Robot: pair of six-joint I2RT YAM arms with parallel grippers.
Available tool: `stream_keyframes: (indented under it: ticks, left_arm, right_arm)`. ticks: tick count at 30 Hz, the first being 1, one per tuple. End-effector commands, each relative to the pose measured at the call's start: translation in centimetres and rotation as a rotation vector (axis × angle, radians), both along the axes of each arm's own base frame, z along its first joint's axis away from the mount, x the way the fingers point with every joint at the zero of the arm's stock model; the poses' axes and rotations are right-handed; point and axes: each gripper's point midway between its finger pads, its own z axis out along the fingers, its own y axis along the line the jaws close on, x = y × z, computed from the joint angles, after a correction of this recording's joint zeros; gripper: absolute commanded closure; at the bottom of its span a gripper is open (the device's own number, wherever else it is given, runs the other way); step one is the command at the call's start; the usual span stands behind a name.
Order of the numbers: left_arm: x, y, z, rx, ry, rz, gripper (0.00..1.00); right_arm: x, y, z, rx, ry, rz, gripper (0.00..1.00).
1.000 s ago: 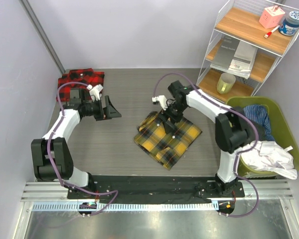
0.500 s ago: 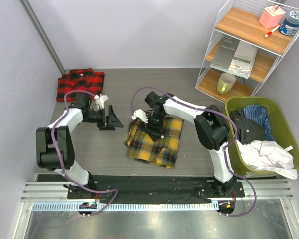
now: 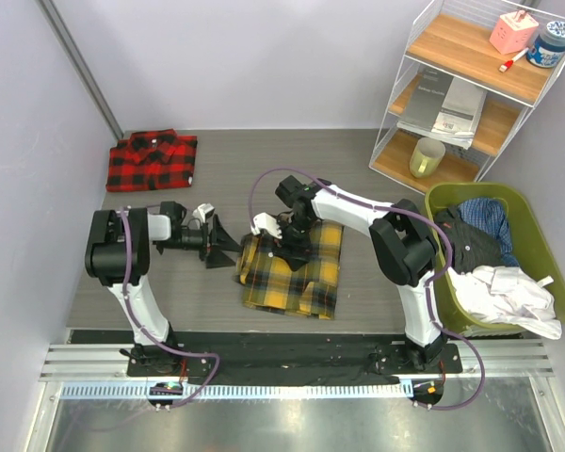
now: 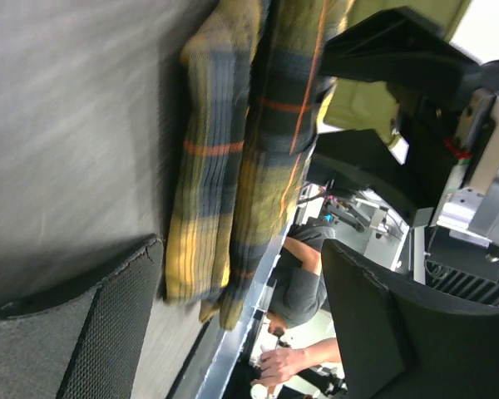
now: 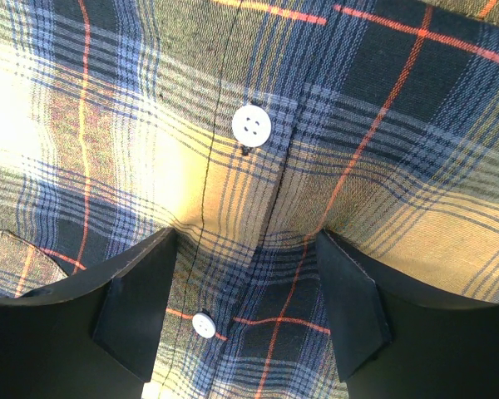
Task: Fold and stack the long sleeve shirts
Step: Fold the shirt
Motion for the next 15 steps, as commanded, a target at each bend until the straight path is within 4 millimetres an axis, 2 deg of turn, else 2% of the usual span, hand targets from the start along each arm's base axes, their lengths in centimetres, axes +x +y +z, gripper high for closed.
stream_keyframes:
  ticks: [1, 7, 10, 15]
  left_arm:
    - [1.2, 0.2, -4.1, 0.095, 0.041, 0.027, 0.21]
    - [1.9, -0.3, -5.0, 0.094, 0.069, 0.030, 0.23]
    - [1.4, -2.1, -5.2, 0.097, 0.055, -0.033, 0.24]
    - [1.1, -3.6, -5.8, 0.105, 0.065, -0.069, 0.25]
  right_arm:
    - [-0.8, -0.6, -1.4, -0.028, 0.035, 0.022, 0.27]
    - [-0.9, -0.1, -1.3, -0.013, 0.045, 0.018, 0.27]
    - [-0.6, -0.1, -1.5, -0.018, 0.050, 0.008, 0.27]
    - [-0.1, 0.1, -1.9, -0.020, 0.051, -0.001, 0.27]
